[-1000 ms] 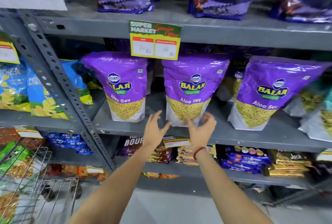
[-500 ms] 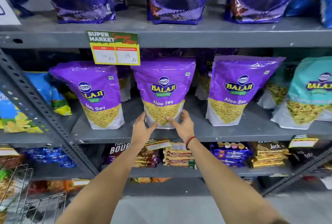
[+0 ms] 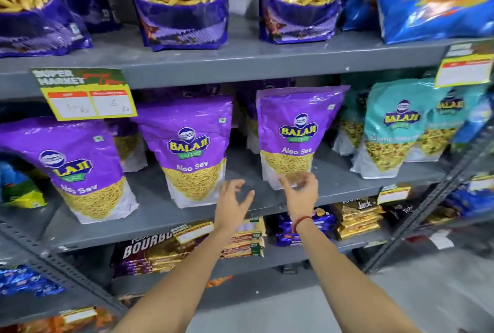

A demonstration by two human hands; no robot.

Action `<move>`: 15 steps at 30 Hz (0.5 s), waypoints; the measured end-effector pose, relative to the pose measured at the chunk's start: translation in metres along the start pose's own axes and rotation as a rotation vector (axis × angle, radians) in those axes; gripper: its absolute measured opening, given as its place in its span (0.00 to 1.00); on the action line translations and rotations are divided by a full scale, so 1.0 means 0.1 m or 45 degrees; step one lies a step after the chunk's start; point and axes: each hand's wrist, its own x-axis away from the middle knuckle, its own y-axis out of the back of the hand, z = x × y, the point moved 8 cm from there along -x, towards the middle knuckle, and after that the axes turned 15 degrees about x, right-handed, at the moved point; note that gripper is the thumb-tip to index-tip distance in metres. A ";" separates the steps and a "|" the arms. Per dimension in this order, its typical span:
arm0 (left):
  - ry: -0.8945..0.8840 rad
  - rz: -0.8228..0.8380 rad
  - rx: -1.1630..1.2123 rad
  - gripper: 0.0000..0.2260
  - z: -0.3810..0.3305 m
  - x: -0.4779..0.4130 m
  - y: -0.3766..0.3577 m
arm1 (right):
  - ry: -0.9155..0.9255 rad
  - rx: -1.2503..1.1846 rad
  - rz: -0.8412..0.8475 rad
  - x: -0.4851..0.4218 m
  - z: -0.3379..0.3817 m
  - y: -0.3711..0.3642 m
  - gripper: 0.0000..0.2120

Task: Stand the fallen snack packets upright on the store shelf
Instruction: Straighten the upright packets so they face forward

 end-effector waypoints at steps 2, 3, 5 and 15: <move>0.040 0.070 0.026 0.21 -0.03 -0.19 -0.20 | -0.051 0.000 -0.006 -0.17 -0.09 0.17 0.32; 0.067 0.094 0.050 0.25 -0.03 -0.30 -0.29 | -0.076 -0.016 0.040 -0.27 -0.12 0.22 0.38; 0.178 0.169 0.078 0.33 0.03 -0.49 -0.43 | -0.112 -0.041 0.203 -0.43 -0.18 0.21 0.46; 0.352 0.313 0.227 0.32 0.10 -0.61 -0.82 | -0.022 -0.041 0.644 -0.76 -0.11 0.03 0.41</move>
